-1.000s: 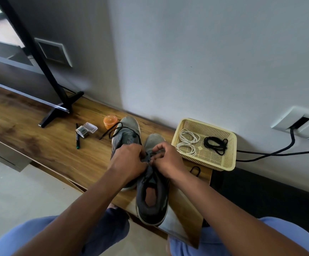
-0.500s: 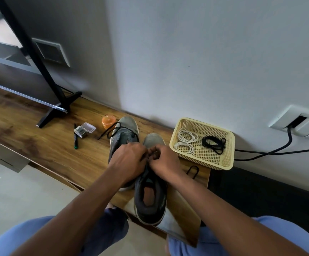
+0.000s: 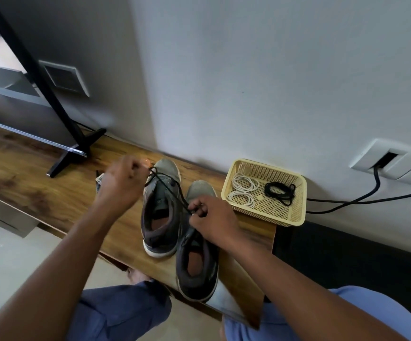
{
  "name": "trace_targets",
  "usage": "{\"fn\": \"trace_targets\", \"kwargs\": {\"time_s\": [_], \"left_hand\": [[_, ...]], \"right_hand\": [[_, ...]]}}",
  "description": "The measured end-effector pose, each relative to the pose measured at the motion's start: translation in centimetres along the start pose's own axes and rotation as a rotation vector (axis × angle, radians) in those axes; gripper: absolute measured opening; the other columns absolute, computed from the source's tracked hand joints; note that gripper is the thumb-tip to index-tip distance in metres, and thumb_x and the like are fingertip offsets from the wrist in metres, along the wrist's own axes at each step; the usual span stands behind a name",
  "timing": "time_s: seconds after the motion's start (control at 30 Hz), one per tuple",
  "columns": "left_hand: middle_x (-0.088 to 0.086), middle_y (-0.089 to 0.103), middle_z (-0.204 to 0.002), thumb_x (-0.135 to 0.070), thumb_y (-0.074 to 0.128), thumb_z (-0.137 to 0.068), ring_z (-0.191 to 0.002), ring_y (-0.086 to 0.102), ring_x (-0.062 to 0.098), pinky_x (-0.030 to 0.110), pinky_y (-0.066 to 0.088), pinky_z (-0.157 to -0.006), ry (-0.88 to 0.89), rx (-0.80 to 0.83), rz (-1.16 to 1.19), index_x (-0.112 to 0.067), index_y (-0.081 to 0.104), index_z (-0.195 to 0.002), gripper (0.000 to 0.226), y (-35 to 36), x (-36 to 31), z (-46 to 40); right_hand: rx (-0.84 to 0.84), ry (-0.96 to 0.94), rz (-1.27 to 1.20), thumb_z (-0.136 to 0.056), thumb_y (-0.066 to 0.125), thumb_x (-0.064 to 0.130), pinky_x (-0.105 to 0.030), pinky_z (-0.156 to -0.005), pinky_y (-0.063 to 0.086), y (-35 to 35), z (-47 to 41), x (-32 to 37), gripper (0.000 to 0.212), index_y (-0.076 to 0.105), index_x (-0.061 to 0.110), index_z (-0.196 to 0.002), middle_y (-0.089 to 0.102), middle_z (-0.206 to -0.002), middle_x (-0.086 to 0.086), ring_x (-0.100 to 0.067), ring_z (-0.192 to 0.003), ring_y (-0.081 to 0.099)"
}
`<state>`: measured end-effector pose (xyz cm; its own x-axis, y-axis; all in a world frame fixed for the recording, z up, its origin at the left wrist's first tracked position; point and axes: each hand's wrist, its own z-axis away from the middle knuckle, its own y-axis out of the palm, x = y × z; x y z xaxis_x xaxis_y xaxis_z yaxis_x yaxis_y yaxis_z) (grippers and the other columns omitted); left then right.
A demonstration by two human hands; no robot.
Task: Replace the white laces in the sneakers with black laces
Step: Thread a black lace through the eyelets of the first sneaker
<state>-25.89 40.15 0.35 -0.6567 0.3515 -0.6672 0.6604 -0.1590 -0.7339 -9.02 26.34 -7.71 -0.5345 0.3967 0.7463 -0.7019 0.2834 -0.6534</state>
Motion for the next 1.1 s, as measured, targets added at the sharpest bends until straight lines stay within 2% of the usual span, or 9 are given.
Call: {"fn": "trace_targets", "kwargs": {"time_s": [0.13,0.23,0.33,0.43,0.57,0.77,0.97,1.03,1.1], "left_hand": [[0.001,0.066,-0.108,-0.024,0.057,-0.098,-0.101,0.058,0.025,0.041,0.045,-0.085,-0.135,-0.146,-0.061,-0.02,0.067,-0.099,0.011,-1.0,0.5,0.0],[-0.011,0.063,-0.11,-0.015,0.063,-0.094,-0.095,0.056,0.011,0.033,0.045,-0.085,0.036,-0.047,-0.155,-0.028,0.07,-0.104,0.017,-0.2,-0.8,1.2],[-0.015,0.072,-0.107,-0.021,0.072,-0.092,-0.084,0.064,-0.001,0.014,0.046,-0.074,0.286,0.218,-0.181,-0.033,0.077,-0.109,0.021,1.3,-2.2,2.2],[-0.004,0.076,-0.109,-0.027,0.071,-0.087,-0.105,0.07,0.02,0.03,0.054,-0.086,0.382,0.447,-0.444,-0.03,0.076,-0.114,0.028,4.1,-2.5,3.1],[0.004,0.072,-0.103,-0.022,0.063,-0.086,-0.1,0.068,0.03,0.038,0.054,-0.078,0.362,0.494,-0.56,-0.022,0.073,-0.109,0.025,5.9,-2.4,3.3],[-0.002,0.076,-0.091,-0.026,0.075,-0.084,-0.092,0.071,0.022,0.035,0.058,-0.082,0.279,0.402,-0.412,-0.029,0.082,-0.094,0.012,5.9,-1.3,2.5],[-0.008,0.074,-0.083,-0.029,0.073,-0.084,-0.076,0.064,0.019,0.025,0.041,-0.06,-0.018,-0.086,-0.31,-0.032,0.079,-0.081,0.007,1.1,-0.1,0.6],[-0.007,0.074,-0.085,-0.029,0.074,-0.081,-0.078,0.063,0.02,0.027,0.039,-0.06,-0.088,-0.103,-0.363,-0.033,0.078,-0.078,0.007,-0.2,0.8,0.3],[-0.007,0.075,-0.1,-0.025,0.074,-0.077,-0.089,0.065,0.022,0.029,0.045,-0.067,-0.05,-0.014,-0.373,-0.035,0.079,-0.089,0.017,-0.1,1.1,0.5]], "right_hand": [[-0.025,-0.001,0.008,-0.075,0.067,0.034,-0.038,-0.081,0.058,0.5,0.1,0.2,0.019,0.071,0.041,-0.092,0.069,-0.079,0.017,-0.013,-0.088,0.067],[-0.05,0.004,0.015,-0.071,0.064,0.036,-0.04,-0.082,0.059,0.7,0.0,0.3,0.021,0.072,0.041,-0.091,0.069,-0.078,0.018,-0.015,-0.09,0.067],[-0.081,-0.023,0.038,-0.071,0.065,0.042,-0.038,-0.085,0.057,0.6,0.0,0.4,0.023,0.073,0.041,-0.092,0.07,-0.079,0.02,-0.015,-0.092,0.067],[-0.068,-0.037,0.113,-0.073,0.066,0.048,-0.038,-0.09,0.054,0.0,0.2,0.5,0.032,0.076,0.041,-0.102,0.074,-0.09,0.015,-0.02,-0.101,0.063],[-0.032,-0.029,0.174,-0.075,0.066,0.042,-0.037,-0.089,0.049,-0.5,0.4,0.7,0.034,0.075,0.042,-0.109,0.075,-0.103,0.009,-0.027,-0.11,0.055],[-0.045,-0.044,0.21,-0.077,0.07,0.043,-0.039,-0.086,0.049,-0.8,0.7,1.1,0.029,0.076,0.041,-0.105,0.068,-0.105,0.008,-0.029,-0.108,0.051],[-0.084,-0.048,0.232,-0.078,0.072,0.044,-0.038,-0.089,0.045,-0.8,1.0,0.7,0.024,0.074,0.043,-0.102,0.054,-0.108,0.008,-0.022,-0.111,0.046],[-0.093,-0.05,0.258,-0.078,0.071,0.046,-0.038,-0.092,0.043,-0.6,1.0,0.8,0.026,0.074,0.043,-0.104,0.052,-0.111,0.008,-0.021,-0.112,0.044],[-0.092,-0.049,0.278,-0.079,0.071,0.046,-0.037,-0.095,0.041,-0.4,0.9,0.7,0.028,0.073,0.043,-0.106,0.05,-0.114,0.008,-0.02,-0.115,0.042]]}}
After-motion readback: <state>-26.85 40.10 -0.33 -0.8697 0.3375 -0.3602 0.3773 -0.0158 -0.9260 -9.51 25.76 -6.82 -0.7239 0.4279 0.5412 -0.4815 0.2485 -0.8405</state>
